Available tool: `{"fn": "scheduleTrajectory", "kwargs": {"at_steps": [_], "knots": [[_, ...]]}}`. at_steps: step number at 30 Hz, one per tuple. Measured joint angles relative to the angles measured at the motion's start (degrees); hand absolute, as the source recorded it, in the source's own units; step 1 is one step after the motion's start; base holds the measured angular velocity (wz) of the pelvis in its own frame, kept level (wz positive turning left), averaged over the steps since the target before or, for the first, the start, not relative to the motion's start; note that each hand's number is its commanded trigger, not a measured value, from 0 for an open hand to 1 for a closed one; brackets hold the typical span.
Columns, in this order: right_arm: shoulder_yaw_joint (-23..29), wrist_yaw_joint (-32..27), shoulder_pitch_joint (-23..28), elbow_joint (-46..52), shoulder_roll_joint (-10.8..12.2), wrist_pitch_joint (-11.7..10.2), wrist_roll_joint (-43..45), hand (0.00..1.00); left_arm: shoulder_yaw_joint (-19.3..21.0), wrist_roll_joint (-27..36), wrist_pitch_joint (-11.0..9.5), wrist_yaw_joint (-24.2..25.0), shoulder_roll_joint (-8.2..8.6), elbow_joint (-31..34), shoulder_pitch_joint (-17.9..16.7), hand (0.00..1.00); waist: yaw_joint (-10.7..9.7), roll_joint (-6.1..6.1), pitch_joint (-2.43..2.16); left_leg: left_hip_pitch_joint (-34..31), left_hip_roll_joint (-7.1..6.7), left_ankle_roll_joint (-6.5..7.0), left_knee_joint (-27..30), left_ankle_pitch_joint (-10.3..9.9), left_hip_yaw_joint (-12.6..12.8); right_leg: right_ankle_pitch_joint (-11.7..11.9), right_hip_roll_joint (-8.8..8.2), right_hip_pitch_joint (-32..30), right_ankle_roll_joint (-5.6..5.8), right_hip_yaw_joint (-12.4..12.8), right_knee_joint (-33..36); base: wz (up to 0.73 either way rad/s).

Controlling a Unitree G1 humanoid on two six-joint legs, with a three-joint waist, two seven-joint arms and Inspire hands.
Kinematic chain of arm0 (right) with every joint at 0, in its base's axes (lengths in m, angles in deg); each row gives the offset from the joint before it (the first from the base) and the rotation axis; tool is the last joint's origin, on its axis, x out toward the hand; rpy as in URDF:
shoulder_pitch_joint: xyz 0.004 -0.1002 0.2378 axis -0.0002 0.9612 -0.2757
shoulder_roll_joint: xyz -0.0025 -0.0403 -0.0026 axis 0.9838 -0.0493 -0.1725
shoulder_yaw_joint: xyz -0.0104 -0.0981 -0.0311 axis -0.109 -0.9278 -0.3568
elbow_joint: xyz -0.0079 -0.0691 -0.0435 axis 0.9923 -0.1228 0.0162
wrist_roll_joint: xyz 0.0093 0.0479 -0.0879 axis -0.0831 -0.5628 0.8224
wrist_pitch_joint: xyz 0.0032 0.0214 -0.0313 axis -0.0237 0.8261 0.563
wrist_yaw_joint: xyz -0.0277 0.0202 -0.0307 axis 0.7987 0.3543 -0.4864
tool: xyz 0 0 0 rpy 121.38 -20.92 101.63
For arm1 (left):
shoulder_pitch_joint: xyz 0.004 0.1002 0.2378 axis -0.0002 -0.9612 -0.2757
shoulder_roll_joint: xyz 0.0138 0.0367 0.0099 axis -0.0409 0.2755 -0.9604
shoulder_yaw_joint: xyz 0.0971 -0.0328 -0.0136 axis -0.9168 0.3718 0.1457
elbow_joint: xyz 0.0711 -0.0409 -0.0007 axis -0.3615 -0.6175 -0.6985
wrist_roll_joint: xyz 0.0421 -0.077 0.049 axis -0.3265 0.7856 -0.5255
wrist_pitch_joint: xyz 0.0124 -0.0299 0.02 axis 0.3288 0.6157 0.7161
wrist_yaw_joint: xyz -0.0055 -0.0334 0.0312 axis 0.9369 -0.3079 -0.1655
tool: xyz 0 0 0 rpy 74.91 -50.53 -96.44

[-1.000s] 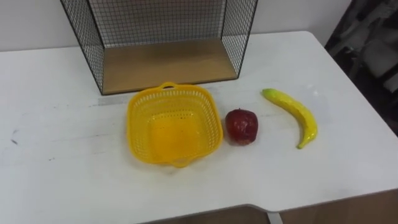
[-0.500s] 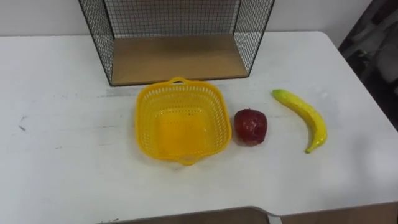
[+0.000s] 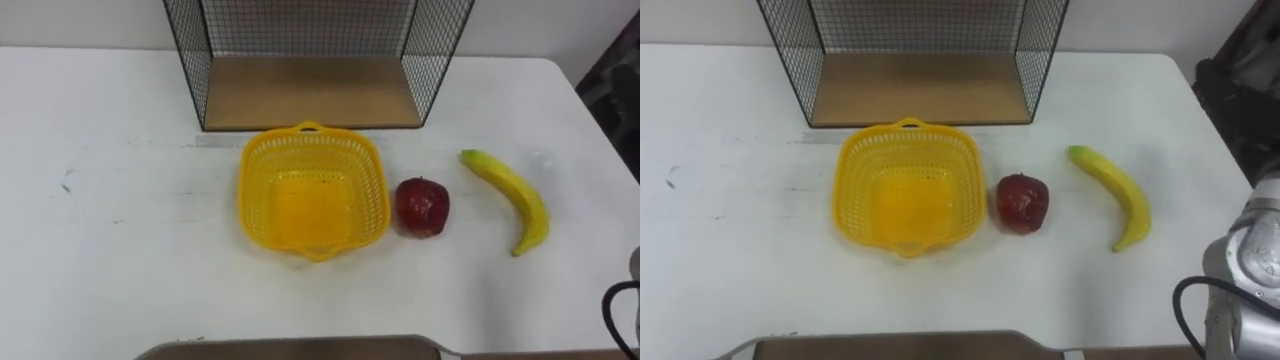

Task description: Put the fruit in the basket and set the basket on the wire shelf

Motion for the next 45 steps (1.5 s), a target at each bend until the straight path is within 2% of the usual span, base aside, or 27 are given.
{"fn": "scheduleTrajectory", "kwargs": {"at_steps": [5, 9, 11, 16, 21, 24, 28, 36, 45], "knots": [[-2.5, 6.4, 0.0, -1.3, 0.0, 0.2, 2.5, 0.0, -1.2, -2.0, 0.0, 0.9, -0.04, 0.6, 0.3, 0.0, 0.7, 0.44, -0.09, -0.8, 0.04, 0.09, 0.7, -0.1, -0.2, 0.0, -0.03, -0.1, -0.01, -0.8, 0.0, 0.06], [-4.1, 10.2, 0.0, -1.9, -0.1, 0.4, 3.1, 0.0, -1.6, -2.7, -0.1, 1.8, -0.06, 0.9, 0.2, 0.0, 1.1, 1.49, -0.69, -0.6, 0.0, 0.12, 0.7, 0.0, -0.2, 0.0, -0.1, 0.1, -0.04, -0.9, 0.1, 0.0], [-4.6, 11.7, 0.1, -2.2, -0.1, 0.5, 3.2, 0.0, -1.5, -2.7, -0.1, 2.0, -0.06, 1.0, 0.0, 0.0, 1.1, 1.65, -0.76, -0.3, -0.01, 0.13, 0.9, 0.0, -0.2, 0.0, -0.11, 0.5, -0.04, -0.9, 0.1, 0.0], [-5.9, 14.7, 0.1, -4.6, -0.1, 0.8, 5.3, 0.0, -1.7, -2.6, 0.0, 2.4, -0.06, 1.1, -0.2, 0.0, 1.2, 1.31, -0.66, 0.2, -0.04, 0.13, 0.9, 0.0, -0.2, 0.0, -0.13, 1.1, -0.04, -1.0, 0.0, 0.0], [-6.7, 16.1, 0.1, -8.2, -0.1, 2.0, 7.0, 0.0, -2.9, -2.5, 0.4, 2.5, -0.14, 1.0, -0.3, 0.0, 1.3, 1.1, -0.54, 0.1, -0.02, 0.16, 0.8, 0.0, -0.2, 0.0, -0.13, 1.0, -0.04, -0.9, 0.2, 0.0], [-8.1, 16.9, 0.1, -9.8, -0.1, 3.0, 7.6, 0.0, -3.8, -2.5, 0.9, 2.4, -0.12, 1.0, -0.3, 0.0, 1.4, 1.03, -0.51, 0.3, 0.0, 0.18, 0.7, 0.0, -0.1, 0.0, -0.11, 0.7, -0.04, -0.4, 0.6, -0.07], [-8.3, 18.6, 0.1, -10.5, -0.1, 3.2, 10.6, 0.0, -3.7, -2.5, 0.9, 2.4, -0.13, 0.6, -0.2, 0.0, 1.6, 0.74, -0.45, 0.6, -0.02, 0.2, 0.5, 0.0, 0.1, 0.0, -0.11, 0.6, -0.04, 0.2, 0.8, -0.06], [-8.3, 22.7, 0.1, -10.5, -0.2, 3.2, 13.9, 0.0, -3.6, -2.6, 0.9, 2.4, -0.13, 0.5, 0.1, 0.0, 1.9, 0.03, -0.83, 0.7, -0.01, 0.22, 0.5, 0.0, 0.0, 0.0, -0.08, 0.8, -0.04, 0.4, 0.8, 0.0], [-10.1, 26.8, 0.1, -11.3, -0.2, 4.4, 16.0, 0.0, -3.7, -2.6, 1.0, 3.5, -0.17, 0.6, 0.7, 0.0, 2.0, 0.22, -0.68, 0.1, -0.05, 0.23, 0.7, 0.0, -0.2, 0.0, -0.08, 0.6, -0.05, 0.2, 0.8, 0.0]]}}
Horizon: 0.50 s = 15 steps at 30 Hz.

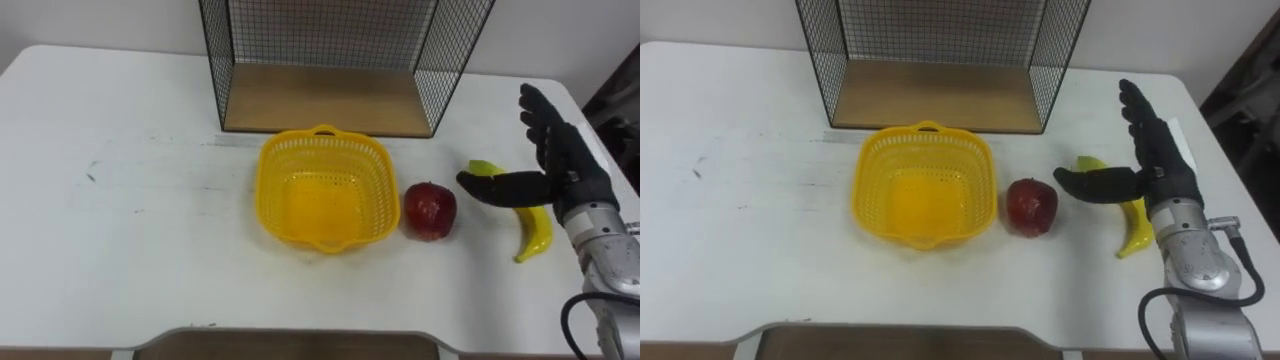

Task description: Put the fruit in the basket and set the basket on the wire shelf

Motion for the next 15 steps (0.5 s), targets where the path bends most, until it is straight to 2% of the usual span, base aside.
{"fn": "scheduleTrajectory", "kwargs": {"at_steps": [11, 15], "knots": [[-1.1, 2.9, 0.0, 0.2, 0.0, 0.0, 0.0, 0.0, 0.0, 0.0, -0.1, 0.8, -0.41, 0.0, 0.9, 0.0, 0.8, 0.32, -0.15, -0.5, 0.06, 0.03, 0.2, 0.0, 0.0, 0.0, 0.0, -0.7, -0.04, -0.2, 0.1, 0.0], [-1.2, 2.9, 0.0, 1.1, 0.0, 0.0, 0.1, 0.0, 0.0, 0.0, -0.1, 1.1, -0.42, -0.2, 0.9, 0.0, 0.8, 0.75, 0.01, -0.6, 0.05, 0.03, 0.2, 0.0, 0.0, 0.0, 0.0, -0.7, -0.04, -0.2, 0.1, 0.0]]}}
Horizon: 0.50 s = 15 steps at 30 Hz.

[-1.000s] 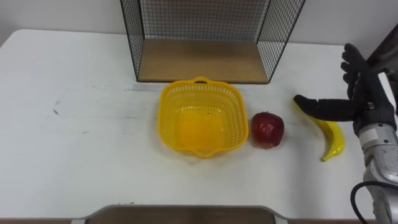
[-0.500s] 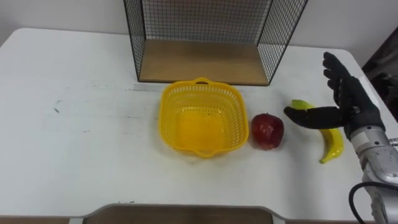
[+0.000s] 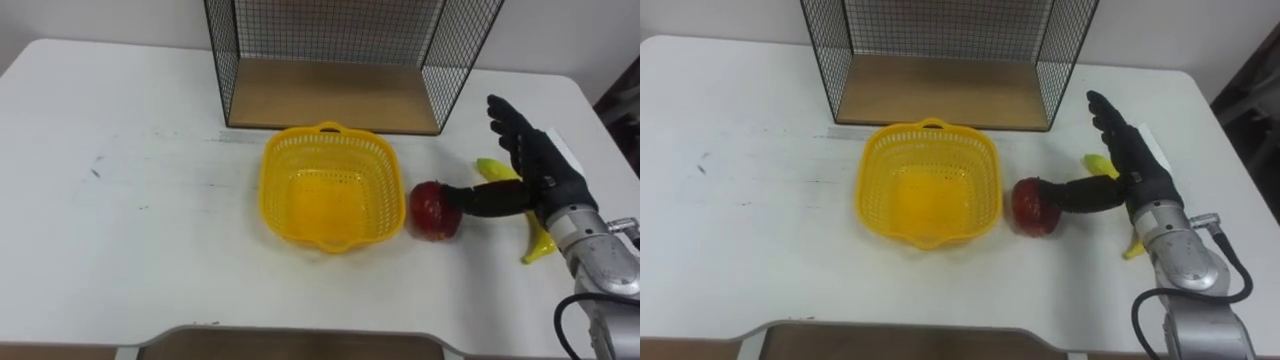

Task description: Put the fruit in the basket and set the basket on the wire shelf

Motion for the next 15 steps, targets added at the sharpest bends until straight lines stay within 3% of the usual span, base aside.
{"fn": "scheduleTrajectory", "kwargs": {"at_steps": [3, 7, 15], "knots": [[0.0, 0.0, 0.0, 2.3, 0.0, 0.0, 0.0, 0.0, 0.0, 0.0, 0.0, 0.0, 0.02, 0.0, 0.0, 0.0, 0.0, 0.42, 0.11, -0.2, 0.0, 0.0, 0.1, 0.0, 0.0, 0.0, 0.0, -0.1, 0.0, -0.2, 0.0, 0.0], [0.0, 0.0, 0.0, 4.7, 0.0, -0.1, -0.1, 0.0, -0.1, 0.0, 0.0, 0.0, 0.02, 0.0, 0.0, 0.0, -0.1, 0.84, -0.1, -0.2, -0.01, 0.0, 0.1, 0.0, -0.1, 0.0, -0.02, -0.1, 0.0, -0.4, 0.0, 0.01], [-1.1, 1.6, 0.0, 5.0, 0.0, -0.1, -0.1, 0.0, -0.1, 0.0, 0.0, -0.1, 0.01, 0.0, 0.0, 0.0, -0.1, 0.89, -0.19, -0.2, -0.07, 0.02, 0.0, 0.0, -0.1, 0.0, -0.08, 0.0, 0.0, -0.4, 0.0, 0.0]]}}
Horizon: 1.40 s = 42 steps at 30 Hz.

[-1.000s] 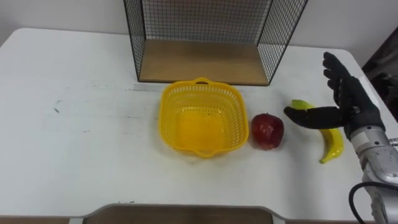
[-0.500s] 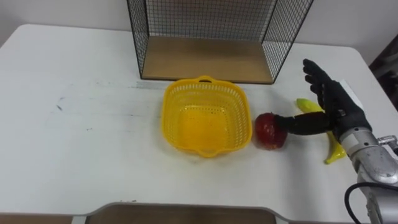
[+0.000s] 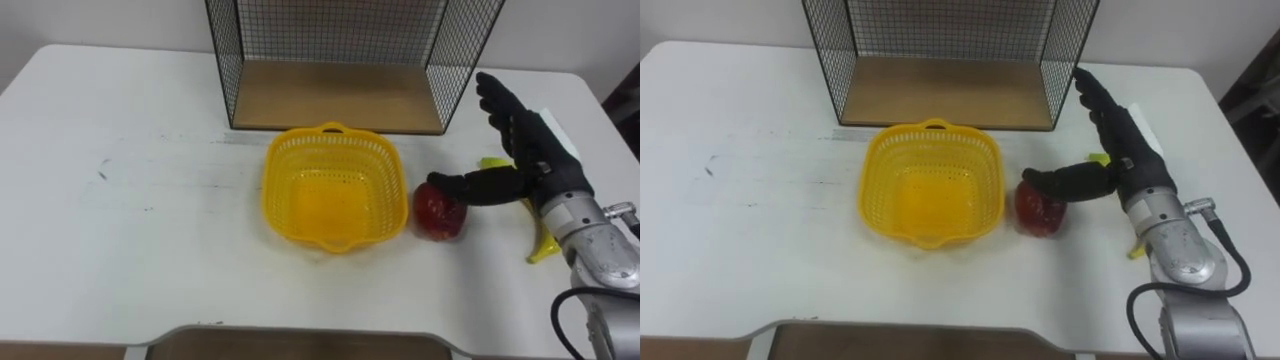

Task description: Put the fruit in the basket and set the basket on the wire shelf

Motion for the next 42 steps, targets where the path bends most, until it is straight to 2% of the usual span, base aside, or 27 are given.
{"fn": "scheduleTrajectory", "kwargs": {"at_steps": [7, 14, 25, 35, 38, 42], "knots": [[-0.2, 1.7, 1.4, 0.0, 0.2, 0.0, 1.0, 0.0, -1.2, 0.0, 0.0, 0.1, 0.01, 0.2, -0.3, 0.0, 0.1, -0.24, -0.1, 0.1, -0.01, 0.02, 0.0, 0.0, 0.0, 0.0, -0.01, 0.1, 0.0, 0.1, 0.0, 0.0], [-2.9, 2.9, 5.7, -0.1, 0.8, 0.1, 5.0, 0.0, -1.3, 0.1, -0.1, 0.0, 0.21, 1.0, -0.2, 0.0, 0.1, -0.96, 0.19, 0.0, 0.02, 0.03, 0.1, 0.0, 0.2, 0.0, -0.05, 0.1, 0.0, 0.4, 0.1, 0.0], [-2.9, 2.9, 5.7, -3.8, 1.6, 0.1, 5.0, 0.0, -1.2, 0.2, -1.0, 0.1, 0.18, 1.1, 0.0, 0.0, 0.1, -1.8, 0.33, 0.0, 0.06, 0.04, 0.1, 0.0, 0.3, 0.0, -0.05, 0.1, 0.0, 0.6, 0.1, 0.0], [-3.5, 2.8, 5.8, -8.4, 1.9, 0.0, 5.6, 0.0, -1.3, 0.2, -1.1, 0.1, 0.19, -1.2, 0.1, 0.0, 0.1, -1.46, 0.67, -0.9, 0.17, 0.33, 1.2, -0.3, 0.2, 0.0, 0.03, -0.1, 0.07, 0.3, 0.1, 0.0], [-3.5, 2.8, 5.8, -8.5, 1.9, 0.0, 6.7, 0.0, -1.2, 0.1, -1.1, 0.1, 0.21, -1.2, 0.1, 0.0, 0.1, -1.23, 0.53, -1.0, 0.2, 0.38, 1.3, -0.3, 0.1, 0.0, 0.03, -0.1, 0.07, 0.2, 0.1, 0.0], [-3.5, 2.8, 5.8, -8.6, 1.9, 0.0, 8.2, 0.0, -1.1, 0.1, -1.1, 0.1, 0.21, -1.2, 0.0, 0.0, 0.1, -0.57, 0.05, -1.3, 0.33, 0.5, 2.0, -0.6, 0.2, 0.1, 0.08, 0.0, 0.16, -0.1, 0.1, 0.02]]}}
